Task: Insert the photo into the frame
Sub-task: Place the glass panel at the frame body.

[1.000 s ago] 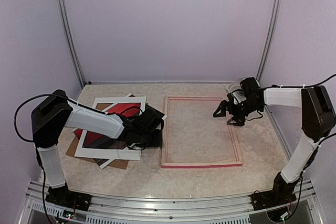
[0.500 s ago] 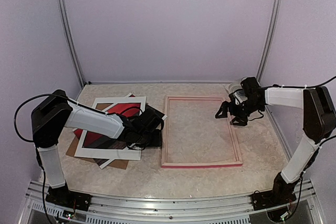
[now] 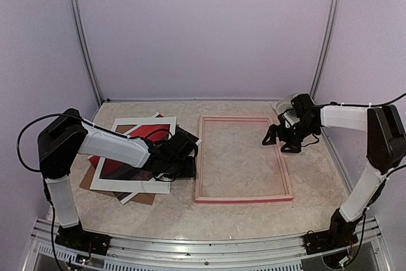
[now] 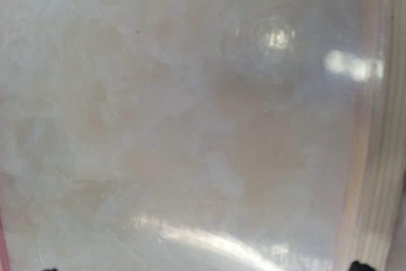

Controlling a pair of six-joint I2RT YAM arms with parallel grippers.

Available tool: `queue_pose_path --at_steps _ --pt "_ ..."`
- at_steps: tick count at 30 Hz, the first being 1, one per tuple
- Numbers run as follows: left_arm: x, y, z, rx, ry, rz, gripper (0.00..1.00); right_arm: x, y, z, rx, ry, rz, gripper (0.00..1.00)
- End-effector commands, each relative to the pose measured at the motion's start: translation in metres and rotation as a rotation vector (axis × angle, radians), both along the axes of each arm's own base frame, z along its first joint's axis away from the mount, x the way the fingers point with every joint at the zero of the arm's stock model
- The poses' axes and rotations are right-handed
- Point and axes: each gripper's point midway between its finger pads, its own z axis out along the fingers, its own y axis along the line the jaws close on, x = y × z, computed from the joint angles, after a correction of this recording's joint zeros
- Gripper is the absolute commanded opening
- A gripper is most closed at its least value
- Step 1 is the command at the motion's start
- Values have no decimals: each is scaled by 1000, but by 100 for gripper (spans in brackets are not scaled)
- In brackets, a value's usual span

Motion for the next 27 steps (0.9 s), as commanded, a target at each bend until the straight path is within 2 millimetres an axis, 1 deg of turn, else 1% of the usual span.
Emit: queue_pose_path --at_steps 1,10,16,21,27 --pt "-3 -1 6 -21 10 -4 56 2 3 20 -12 -55 20 99" --pt "-2 -1 9 -21 7 -5 56 2 0 18 -32 -58 18 99" --pt "-2 -2 7 -19 9 -5 56 7 -3 16 -50 -64 2 99" --pt "-3 -3 7 -23 10 -7 56 9 -3 8 -55 -51 -5 99" --pt "-4 -3 4 -23 14 -11 56 10 1 -1 -58 -39 3 99"
